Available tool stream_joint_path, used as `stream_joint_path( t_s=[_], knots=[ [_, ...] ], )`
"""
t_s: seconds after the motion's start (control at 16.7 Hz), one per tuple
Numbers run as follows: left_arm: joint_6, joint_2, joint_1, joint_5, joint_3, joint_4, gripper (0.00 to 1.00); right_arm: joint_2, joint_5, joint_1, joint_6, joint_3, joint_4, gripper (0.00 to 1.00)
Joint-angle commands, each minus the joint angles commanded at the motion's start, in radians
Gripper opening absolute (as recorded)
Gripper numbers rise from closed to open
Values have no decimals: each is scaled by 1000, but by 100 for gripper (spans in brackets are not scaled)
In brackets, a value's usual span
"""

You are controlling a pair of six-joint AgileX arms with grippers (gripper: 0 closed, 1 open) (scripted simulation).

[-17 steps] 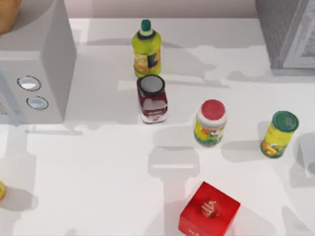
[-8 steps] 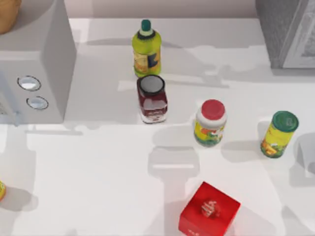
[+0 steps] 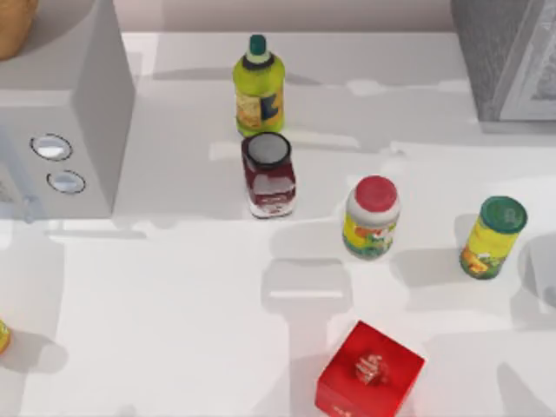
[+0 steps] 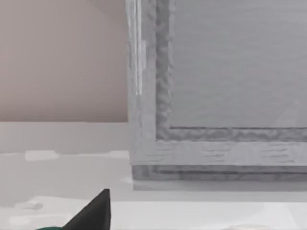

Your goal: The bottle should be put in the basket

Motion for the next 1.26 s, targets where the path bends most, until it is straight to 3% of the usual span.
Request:
stream_joint_path(
  t_s=[0.12, 0.9, 1.26],
  knots=[
    [0, 0, 0, 0, 0, 0, 0, 0, 0, 0, 0, 0, 0, 100],
    [0, 0, 0, 0, 0, 0, 98, 0, 0, 0, 0, 0, 0, 100],
    [0, 0, 0, 0, 0, 0, 100, 0, 0, 0, 0, 0, 0, 100]
  ],
)
